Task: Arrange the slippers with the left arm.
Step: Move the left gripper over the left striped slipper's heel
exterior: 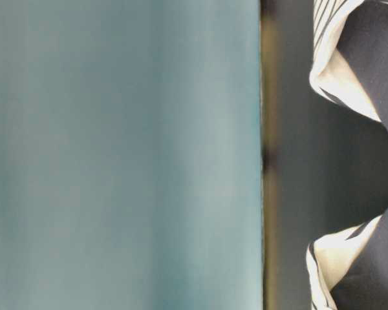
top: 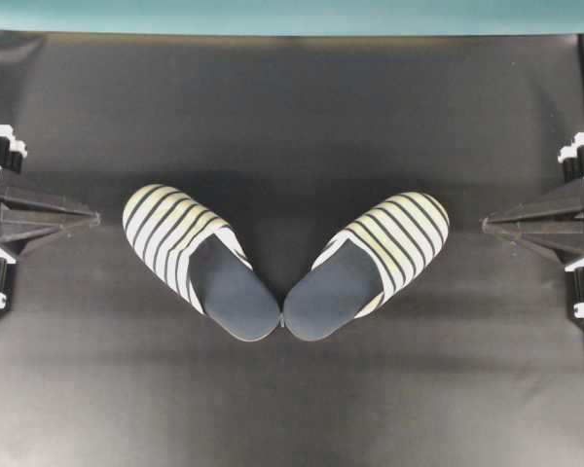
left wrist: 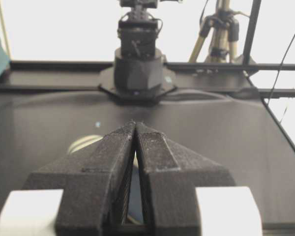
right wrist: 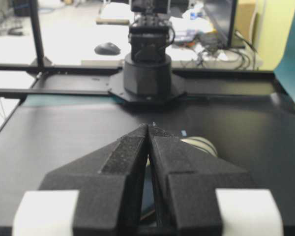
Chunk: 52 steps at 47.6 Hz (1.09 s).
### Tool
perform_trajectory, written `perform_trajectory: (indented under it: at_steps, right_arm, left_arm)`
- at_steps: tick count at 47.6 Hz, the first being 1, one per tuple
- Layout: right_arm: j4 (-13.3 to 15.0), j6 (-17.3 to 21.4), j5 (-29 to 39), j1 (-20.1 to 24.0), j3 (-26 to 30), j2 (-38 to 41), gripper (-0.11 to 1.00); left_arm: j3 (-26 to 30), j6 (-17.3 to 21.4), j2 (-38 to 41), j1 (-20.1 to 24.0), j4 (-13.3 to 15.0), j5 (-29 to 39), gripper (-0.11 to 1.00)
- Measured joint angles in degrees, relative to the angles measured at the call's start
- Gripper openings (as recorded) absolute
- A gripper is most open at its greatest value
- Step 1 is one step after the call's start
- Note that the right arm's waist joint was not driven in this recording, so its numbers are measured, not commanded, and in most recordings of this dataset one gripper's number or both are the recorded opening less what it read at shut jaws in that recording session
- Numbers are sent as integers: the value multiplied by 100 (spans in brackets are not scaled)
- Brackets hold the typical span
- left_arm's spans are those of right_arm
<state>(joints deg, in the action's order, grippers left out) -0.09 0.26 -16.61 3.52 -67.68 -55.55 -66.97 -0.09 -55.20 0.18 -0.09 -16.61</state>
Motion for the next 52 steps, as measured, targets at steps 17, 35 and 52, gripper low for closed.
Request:
perform_trajectory:
  at_steps: [17, 35, 52]
  right_arm:
    - [0, -35, 316, 0, -9, 26, 0]
    - [-9, -26, 431, 0, 0, 26, 0]
    - [0, -26, 527, 0, -105, 26, 0]
  left_arm:
    - [650, -1327, 914, 264, -220, 1775, 0]
    - [1635, -2215, 2303, 563, -237, 3683, 1]
    - [2760, -2426, 3709, 606, -237, 5317, 81]
